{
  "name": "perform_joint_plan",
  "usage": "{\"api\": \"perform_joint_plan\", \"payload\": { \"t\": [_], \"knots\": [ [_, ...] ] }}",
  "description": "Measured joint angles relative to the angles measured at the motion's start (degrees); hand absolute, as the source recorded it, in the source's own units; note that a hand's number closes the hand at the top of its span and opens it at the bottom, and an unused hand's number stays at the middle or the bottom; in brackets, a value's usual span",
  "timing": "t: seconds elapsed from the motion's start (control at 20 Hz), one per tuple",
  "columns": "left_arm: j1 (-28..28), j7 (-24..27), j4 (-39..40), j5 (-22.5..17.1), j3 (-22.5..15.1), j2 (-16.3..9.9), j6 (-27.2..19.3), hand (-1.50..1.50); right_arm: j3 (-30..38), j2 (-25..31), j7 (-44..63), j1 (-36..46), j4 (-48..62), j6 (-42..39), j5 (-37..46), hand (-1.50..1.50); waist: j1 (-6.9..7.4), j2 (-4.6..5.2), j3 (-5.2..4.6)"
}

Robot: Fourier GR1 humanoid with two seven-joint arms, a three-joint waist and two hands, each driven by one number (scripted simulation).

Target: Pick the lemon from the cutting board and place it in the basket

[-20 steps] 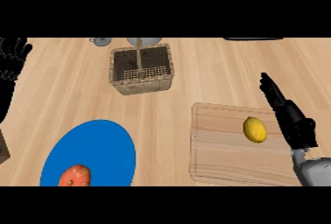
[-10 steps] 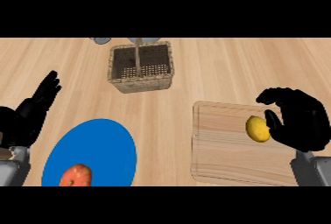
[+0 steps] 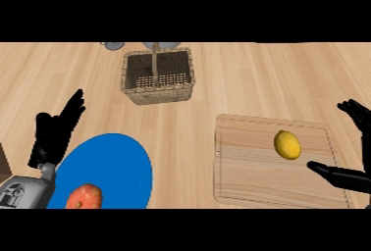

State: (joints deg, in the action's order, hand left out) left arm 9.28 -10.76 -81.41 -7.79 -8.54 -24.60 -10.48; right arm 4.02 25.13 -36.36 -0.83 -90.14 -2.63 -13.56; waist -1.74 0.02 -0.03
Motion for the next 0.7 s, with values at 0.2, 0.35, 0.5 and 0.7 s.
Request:
{"api": "perform_joint_plan", "payload": {
  "t": [0.2,0.35,0.5,0.7],
  "knots": [
    [0.3,-0.4,0.6,0.3,0.1,0.1,-0.1,0.0,2.8,11.2,4.8,-3.1,-0.2,-0.4,7.1,-1.5,-0.16,-0.08,-0.14],
    [0.4,-0.4,1.0,0.3,0.3,0.3,0.0,0.0,3.3,19.3,7.5,-6.3,-1.0,-5.1,10.3,-1.5,-0.12,-0.14,-0.18],
    [1.3,-0.4,1.9,0.3,0.5,0.5,0.4,0.0,3.3,25.8,9.6,-8.7,-2.7,-11.4,11.1,-1.5,0.07,-0.13,-0.14],
    [2.0,-1.3,1.8,0.7,0.9,0.6,1.1,0.0,5.5,30.4,11.2,-11.7,-5.4,-18.7,9.7,-1.5,0.56,-0.16,-0.07]
  ]
}}
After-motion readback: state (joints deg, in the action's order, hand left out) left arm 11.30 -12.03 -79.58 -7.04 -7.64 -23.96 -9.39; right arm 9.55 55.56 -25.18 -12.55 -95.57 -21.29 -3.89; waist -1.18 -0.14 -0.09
